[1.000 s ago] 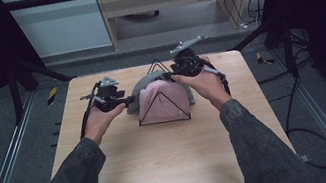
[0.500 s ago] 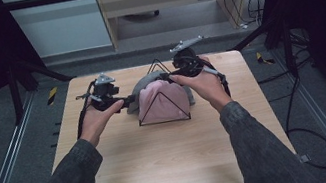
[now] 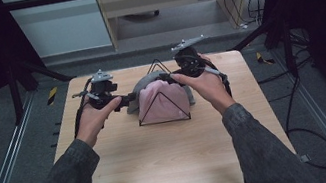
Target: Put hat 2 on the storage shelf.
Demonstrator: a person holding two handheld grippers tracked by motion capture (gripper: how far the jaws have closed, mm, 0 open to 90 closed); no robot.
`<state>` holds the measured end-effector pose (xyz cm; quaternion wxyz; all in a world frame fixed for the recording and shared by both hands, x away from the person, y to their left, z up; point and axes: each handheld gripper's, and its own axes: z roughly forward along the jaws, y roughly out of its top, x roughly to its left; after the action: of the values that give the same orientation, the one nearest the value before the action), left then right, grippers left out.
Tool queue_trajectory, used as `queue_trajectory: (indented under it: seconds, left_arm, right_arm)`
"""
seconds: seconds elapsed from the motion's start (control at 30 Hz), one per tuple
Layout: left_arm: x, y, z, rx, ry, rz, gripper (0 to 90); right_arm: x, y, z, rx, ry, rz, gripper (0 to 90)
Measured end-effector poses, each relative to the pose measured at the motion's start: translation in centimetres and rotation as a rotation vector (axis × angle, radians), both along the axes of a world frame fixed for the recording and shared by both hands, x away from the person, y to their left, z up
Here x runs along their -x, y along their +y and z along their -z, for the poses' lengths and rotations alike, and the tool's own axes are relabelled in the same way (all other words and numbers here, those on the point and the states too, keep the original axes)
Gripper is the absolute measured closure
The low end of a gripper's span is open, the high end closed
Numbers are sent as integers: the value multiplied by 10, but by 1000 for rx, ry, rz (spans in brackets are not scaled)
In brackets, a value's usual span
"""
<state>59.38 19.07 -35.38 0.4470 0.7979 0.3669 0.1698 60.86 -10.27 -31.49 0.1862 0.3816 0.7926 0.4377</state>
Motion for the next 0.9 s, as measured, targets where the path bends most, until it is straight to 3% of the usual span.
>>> queue_trajectory:
  seconds: [0.33,0.63,0.9]
  left_arm:
    - [18,7,-5,-17,-8,0,93]
    - [51,23,-16,-52,-36,21,57]
    - [77,34,-9,-89,-39,31,50]
  right_arm:
    - [17,-7,0,-3,-15,15,159]
    - [51,-24,-10,-15,-50,42,121]
    - [80,-39,0,-24,-60,56,92]
